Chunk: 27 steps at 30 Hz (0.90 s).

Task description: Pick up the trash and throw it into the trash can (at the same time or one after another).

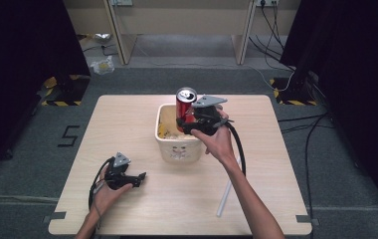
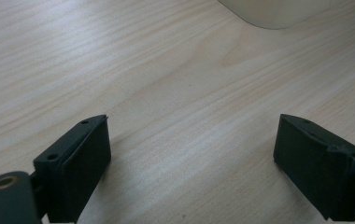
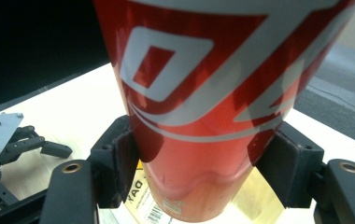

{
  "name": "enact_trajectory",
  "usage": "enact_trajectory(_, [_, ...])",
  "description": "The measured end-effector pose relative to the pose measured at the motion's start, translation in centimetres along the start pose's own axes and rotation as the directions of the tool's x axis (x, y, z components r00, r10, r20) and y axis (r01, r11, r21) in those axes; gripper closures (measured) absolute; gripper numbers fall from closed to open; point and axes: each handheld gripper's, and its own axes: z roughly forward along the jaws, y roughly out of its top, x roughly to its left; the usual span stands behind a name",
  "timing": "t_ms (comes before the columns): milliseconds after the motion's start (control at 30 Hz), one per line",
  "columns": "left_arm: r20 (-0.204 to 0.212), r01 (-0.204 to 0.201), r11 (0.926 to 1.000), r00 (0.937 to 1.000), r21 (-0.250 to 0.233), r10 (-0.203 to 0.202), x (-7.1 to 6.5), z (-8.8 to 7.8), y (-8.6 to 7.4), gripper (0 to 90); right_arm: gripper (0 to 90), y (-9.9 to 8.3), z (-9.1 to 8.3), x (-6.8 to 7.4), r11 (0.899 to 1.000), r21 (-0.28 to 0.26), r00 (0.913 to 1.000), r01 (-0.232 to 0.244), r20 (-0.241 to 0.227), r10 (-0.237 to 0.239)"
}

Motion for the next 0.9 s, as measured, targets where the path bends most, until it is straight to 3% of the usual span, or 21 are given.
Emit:
enact_trajectory(300, [0.0, -0.003, 1.0, 1.0, 0.003, 0.003, 0.0, 0.0, 0.0, 10.2, 33.7, -0.2, 2.4, 0.7, 0.999, 0.054, 0.9992, 0.002, -0.041, 0.0])
enact_trajectory(900, [0.0, -0.002, 1.0, 1.0, 0.002, 0.002, 0.0, 0.0, 0.0, 10.2, 33.6, -0.5, 5.2, 2.0, 0.993, 0.119, 0.9962, 0.028, -0.085, -0.018])
